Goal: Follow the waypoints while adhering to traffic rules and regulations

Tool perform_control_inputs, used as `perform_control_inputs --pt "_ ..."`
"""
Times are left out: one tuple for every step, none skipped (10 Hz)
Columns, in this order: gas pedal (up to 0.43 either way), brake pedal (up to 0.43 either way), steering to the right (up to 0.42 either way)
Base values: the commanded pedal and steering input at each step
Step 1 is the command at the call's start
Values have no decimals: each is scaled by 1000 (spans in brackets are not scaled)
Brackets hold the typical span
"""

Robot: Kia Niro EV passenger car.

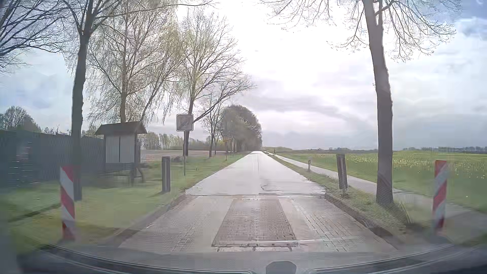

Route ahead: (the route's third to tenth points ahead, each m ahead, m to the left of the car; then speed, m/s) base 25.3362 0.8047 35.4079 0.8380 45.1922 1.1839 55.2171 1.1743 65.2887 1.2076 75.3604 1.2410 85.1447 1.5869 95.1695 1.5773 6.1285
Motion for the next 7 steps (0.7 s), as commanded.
perform_control_inputs --pt "138 0 -1" --pt "138 0 -1" --pt "138 0 -1" --pt "138 0 0" --pt "138 0 0" --pt "169 0 0" --pt "157 0 0"
